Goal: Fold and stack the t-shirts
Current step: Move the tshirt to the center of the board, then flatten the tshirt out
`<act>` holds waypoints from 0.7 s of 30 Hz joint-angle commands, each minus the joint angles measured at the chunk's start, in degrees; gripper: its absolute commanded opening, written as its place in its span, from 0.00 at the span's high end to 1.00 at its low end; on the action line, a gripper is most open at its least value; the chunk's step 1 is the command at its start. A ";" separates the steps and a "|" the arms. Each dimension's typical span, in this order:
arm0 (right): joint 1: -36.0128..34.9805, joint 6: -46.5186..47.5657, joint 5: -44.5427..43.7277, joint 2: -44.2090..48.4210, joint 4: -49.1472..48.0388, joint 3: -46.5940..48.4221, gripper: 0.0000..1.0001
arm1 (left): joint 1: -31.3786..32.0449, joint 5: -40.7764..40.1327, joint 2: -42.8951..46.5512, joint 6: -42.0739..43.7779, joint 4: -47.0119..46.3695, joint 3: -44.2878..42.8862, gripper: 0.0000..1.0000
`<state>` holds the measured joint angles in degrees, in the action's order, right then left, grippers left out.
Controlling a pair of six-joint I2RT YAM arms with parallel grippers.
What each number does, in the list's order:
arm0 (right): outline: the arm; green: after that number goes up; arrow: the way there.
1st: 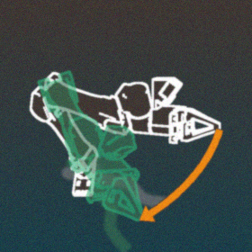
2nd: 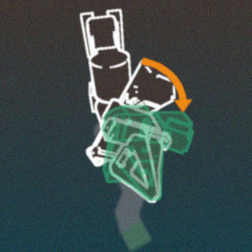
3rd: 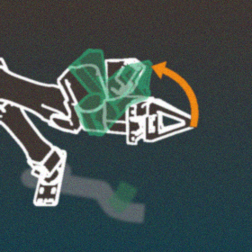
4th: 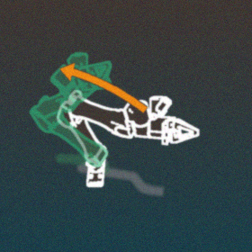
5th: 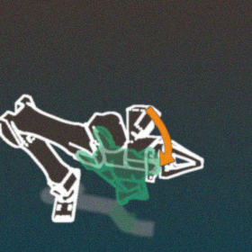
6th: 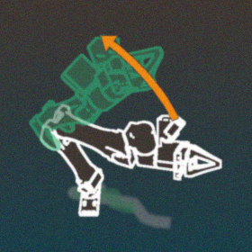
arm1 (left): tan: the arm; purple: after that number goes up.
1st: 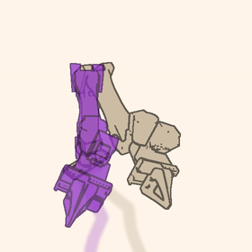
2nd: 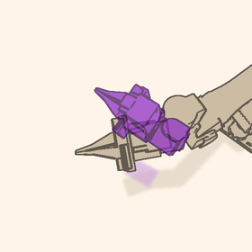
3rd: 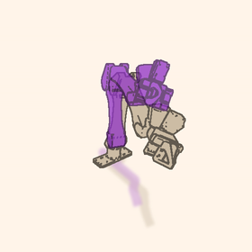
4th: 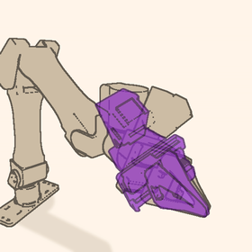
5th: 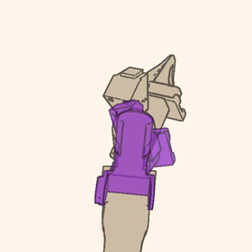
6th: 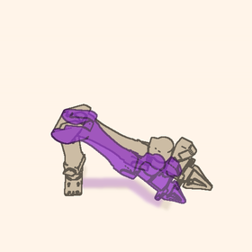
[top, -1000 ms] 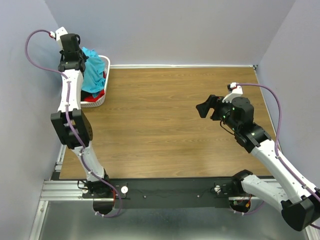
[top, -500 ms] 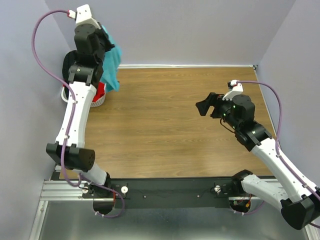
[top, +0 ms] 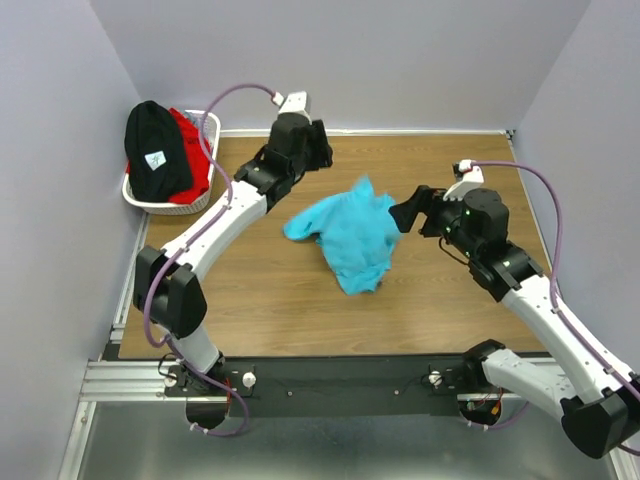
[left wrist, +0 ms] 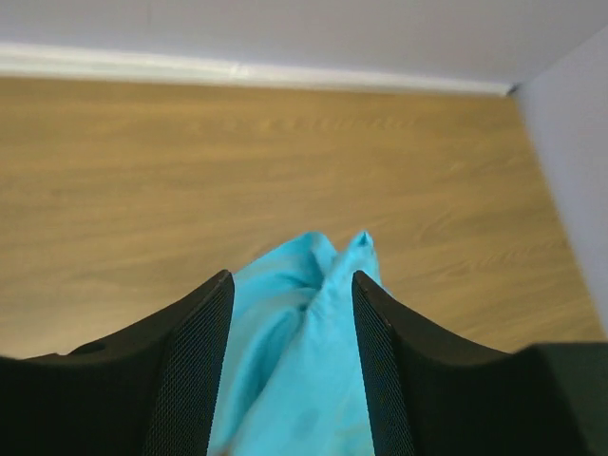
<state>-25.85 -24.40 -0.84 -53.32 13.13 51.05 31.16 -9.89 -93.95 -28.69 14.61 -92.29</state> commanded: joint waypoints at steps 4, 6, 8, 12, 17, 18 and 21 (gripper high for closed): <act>-1.66 -1.79 4.36 -6.09 0.24 -4.29 0.00 | -1.01 -2.85 2.01 -6.73 0.77 11.50 0.39; -5.76 -1.79 1.12 -8.72 -0.73 -4.82 0.00 | -2.32 -3.64 5.07 -9.27 -0.10 17.83 0.42; -10.68 -2.14 -4.59 -12.57 -1.00 -4.03 0.01 | -3.11 -2.33 7.19 -10.86 -2.56 24.92 0.48; -17.38 -3.89 -11.36 -18.74 -1.00 -3.50 0.07 | -3.65 1.09 8.18 -11.74 -6.26 31.91 0.54; -23.63 -6.62 -18.74 -25.42 -1.26 -3.59 0.14 | -3.13 8.04 3.87 -11.92 -10.38 33.14 0.63; -24.77 -6.71 -19.37 -26.74 -1.96 -3.59 0.16 | -2.86 8.22 2.12 -11.92 -10.65 32.97 0.63; -25.39 -6.54 -20.95 -30.87 -4.06 -3.23 0.21 | -0.93 8.92 -0.52 -11.83 -11.53 32.53 0.63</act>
<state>-50.39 -29.52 -15.05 -80.93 11.92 47.18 28.29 -4.60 -91.83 -39.86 6.90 -59.57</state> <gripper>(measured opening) 0.824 0.371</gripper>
